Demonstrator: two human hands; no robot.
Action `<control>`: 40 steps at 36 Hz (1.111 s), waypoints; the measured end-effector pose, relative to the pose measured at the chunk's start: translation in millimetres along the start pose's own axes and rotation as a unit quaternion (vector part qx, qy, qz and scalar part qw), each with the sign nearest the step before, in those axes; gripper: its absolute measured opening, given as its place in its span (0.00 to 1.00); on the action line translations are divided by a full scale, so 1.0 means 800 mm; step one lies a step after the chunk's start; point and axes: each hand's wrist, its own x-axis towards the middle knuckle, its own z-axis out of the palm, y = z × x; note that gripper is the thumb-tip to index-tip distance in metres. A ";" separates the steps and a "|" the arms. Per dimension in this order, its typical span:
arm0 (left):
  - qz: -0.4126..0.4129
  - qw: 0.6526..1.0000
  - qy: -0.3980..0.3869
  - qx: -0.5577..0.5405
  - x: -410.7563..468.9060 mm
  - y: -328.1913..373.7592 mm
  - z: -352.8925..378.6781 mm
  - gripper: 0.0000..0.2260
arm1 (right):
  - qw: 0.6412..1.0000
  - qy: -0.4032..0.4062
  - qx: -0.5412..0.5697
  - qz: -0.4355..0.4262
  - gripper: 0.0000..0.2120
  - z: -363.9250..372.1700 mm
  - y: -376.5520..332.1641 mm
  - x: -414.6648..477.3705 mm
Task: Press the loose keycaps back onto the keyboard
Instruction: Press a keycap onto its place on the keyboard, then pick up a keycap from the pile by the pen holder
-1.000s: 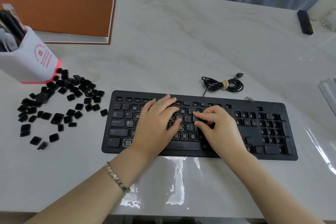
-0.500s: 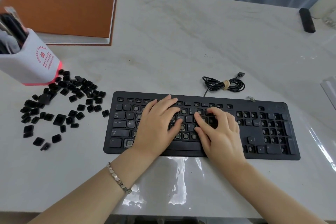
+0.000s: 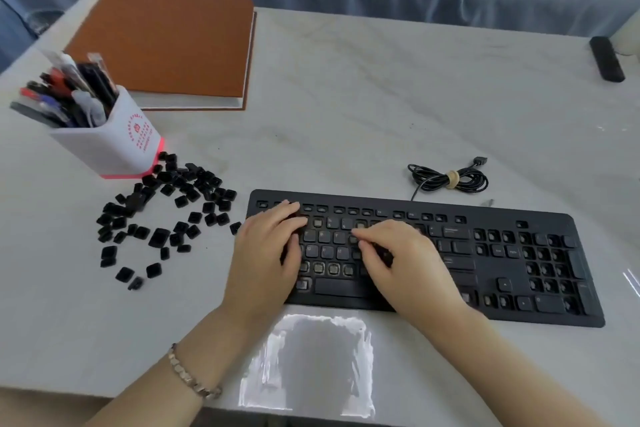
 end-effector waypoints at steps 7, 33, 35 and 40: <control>-0.177 0.971 0.011 0.161 -0.017 -0.072 -0.081 0.17 | 0.989 -0.124 0.049 -0.062 0.12 0.035 -0.075 0.055; -0.082 0.983 -0.010 0.166 -0.015 -0.133 -0.111 0.14 | 0.924 -0.236 -0.261 -0.147 0.17 0.144 -0.173 0.116; -0.124 0.984 -0.008 0.130 -0.013 -0.132 -0.113 0.08 | 0.920 -0.235 -0.263 -0.168 0.16 0.143 -0.171 0.113; -0.215 0.975 0.037 0.028 -0.010 -0.130 -0.120 0.06 | 0.938 -0.240 -0.204 -0.144 0.17 0.147 -0.157 0.115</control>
